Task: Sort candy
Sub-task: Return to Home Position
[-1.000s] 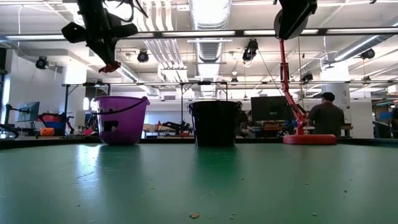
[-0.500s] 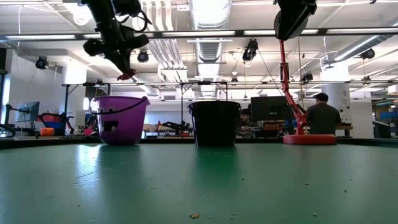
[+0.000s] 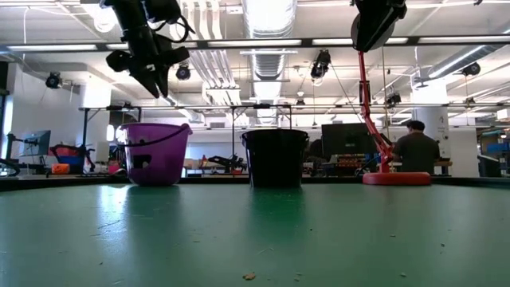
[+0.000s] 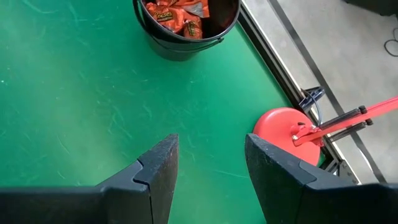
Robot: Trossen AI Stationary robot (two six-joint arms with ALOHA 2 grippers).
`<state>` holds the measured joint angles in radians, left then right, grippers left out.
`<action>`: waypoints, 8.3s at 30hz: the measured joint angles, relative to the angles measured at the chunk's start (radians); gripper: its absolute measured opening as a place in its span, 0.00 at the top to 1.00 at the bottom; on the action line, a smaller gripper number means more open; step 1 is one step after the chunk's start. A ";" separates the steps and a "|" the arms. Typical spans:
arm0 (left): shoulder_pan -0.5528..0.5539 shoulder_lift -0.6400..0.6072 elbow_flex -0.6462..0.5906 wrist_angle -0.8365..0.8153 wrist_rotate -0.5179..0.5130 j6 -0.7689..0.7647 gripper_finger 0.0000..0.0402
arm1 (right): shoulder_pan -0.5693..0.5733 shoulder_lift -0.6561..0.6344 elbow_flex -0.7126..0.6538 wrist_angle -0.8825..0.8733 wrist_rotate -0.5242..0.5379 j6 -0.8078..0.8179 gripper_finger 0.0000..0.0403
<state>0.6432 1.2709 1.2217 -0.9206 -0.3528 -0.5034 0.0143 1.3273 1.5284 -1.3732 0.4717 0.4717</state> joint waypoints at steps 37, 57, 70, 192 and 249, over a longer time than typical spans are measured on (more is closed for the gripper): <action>-0.311 -0.729 -0.782 0.903 0.632 0.211 0.76 | 0.014 -0.294 -0.752 1.461 -0.630 -0.307 0.56; -0.310 -0.799 -1.051 1.083 0.623 0.285 0.76 | 0.009 -0.338 -1.182 1.856 -0.528 0.151 0.61; -0.310 -0.794 -1.045 1.037 0.467 0.213 0.76 | 0.011 -0.339 -1.195 1.767 -0.469 0.232 0.61; -0.308 -0.807 -1.209 1.166 0.289 0.311 0.76 | 0.009 -1.305 -1.519 1.680 -0.154 -0.480 0.61; -0.308 -0.807 -1.207 1.212 0.289 0.292 0.76 | 0.010 -1.312 -1.519 1.399 -0.427 -0.394 0.62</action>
<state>0.3352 0.4641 0.0147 0.2917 -0.0635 -0.2114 0.0238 0.0154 0.0097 0.0257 0.0448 0.0780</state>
